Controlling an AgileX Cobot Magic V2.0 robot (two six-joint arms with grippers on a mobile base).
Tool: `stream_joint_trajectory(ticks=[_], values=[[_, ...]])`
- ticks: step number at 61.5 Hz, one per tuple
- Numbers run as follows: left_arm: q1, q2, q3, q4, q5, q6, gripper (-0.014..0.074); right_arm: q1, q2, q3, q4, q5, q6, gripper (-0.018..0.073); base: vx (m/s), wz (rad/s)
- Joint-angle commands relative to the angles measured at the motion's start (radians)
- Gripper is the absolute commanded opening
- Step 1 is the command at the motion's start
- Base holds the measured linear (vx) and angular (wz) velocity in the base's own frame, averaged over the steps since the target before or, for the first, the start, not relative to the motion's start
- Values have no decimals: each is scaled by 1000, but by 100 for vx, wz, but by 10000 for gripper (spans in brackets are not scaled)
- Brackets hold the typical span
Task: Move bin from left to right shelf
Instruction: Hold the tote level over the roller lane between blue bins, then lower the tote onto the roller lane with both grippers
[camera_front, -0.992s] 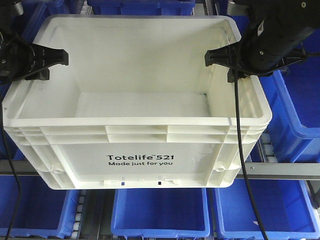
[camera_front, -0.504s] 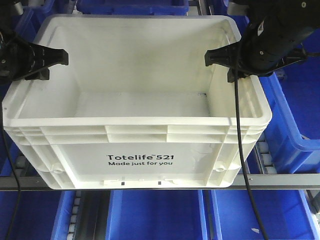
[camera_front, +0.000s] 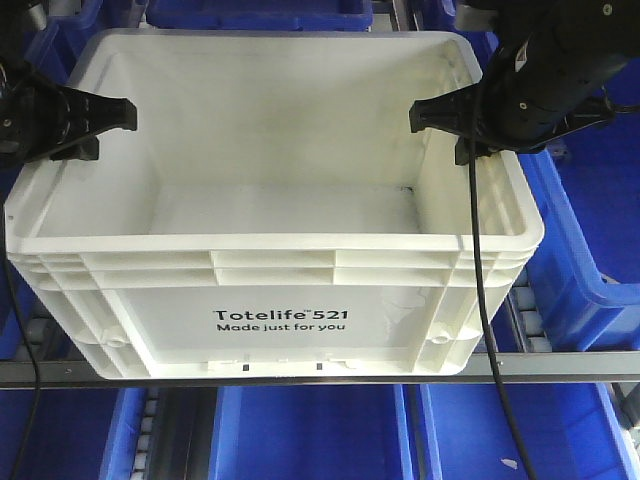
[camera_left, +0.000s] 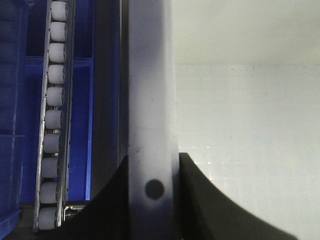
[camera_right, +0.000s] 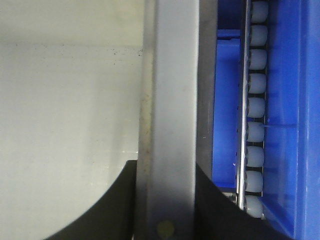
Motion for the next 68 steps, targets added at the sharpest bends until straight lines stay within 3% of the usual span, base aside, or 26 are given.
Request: stream_joint_trajectory(ticks=[1,43,68], values=[[5,-59,-40,64,-92,-15,-6,-13,-56,-36,-89,-55,-2,8,0,0],[5,-59,-40,64,-92,-15,-6,-13,-56,-36,-90,-59,-2,8,0,0],[5,-40,-40,101,-164,-15,-6,-13,-35,-36,-98,-172,-2,8,0,0]])
